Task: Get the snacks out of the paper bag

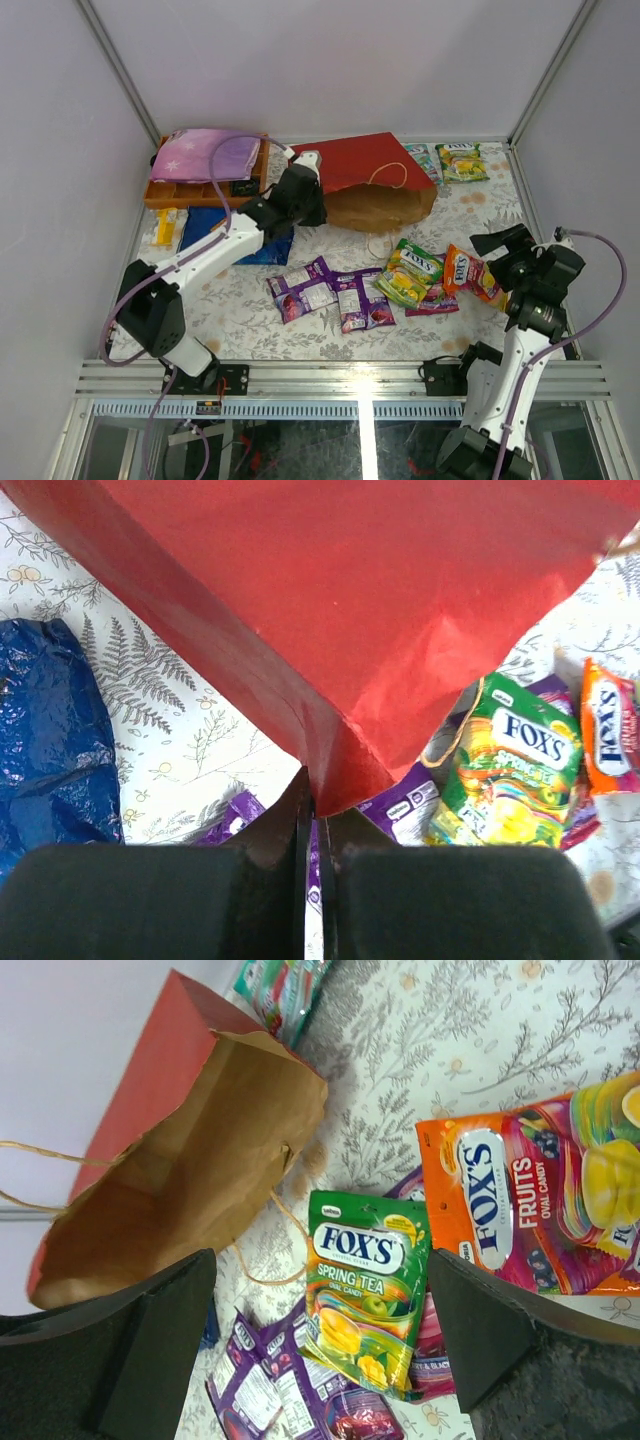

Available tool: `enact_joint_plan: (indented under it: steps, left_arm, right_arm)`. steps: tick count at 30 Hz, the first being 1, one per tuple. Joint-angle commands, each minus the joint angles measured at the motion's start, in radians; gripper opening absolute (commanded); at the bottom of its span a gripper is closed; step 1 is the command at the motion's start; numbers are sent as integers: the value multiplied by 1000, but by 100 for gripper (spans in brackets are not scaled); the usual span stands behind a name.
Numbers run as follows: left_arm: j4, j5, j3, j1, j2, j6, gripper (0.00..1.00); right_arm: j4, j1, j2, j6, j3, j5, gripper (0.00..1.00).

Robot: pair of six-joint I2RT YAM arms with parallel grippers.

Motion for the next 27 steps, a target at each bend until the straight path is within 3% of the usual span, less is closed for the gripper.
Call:
enact_joint_plan:
  steps: [1,6,14,21,27]
  left_arm:
    - [-122,120,80,82,-6,-69,0]
    - [-63,314,51,247,-51,-178,0]
    - [116,579,-6,406,-23,-409,0]
    - [83,604,95,409,44,-420,0]
    - [55,599,122,416,52,-406,0]
  right_arm:
    - [4,29,40,-63,4,-30,94]
    - [40,118,87,-65,8,5,94]
    - [157,510,243,-3,36,225,94]
    - [338,759,420,-35,68,330,81]
    - [357,778,604,-94,185,415,78]
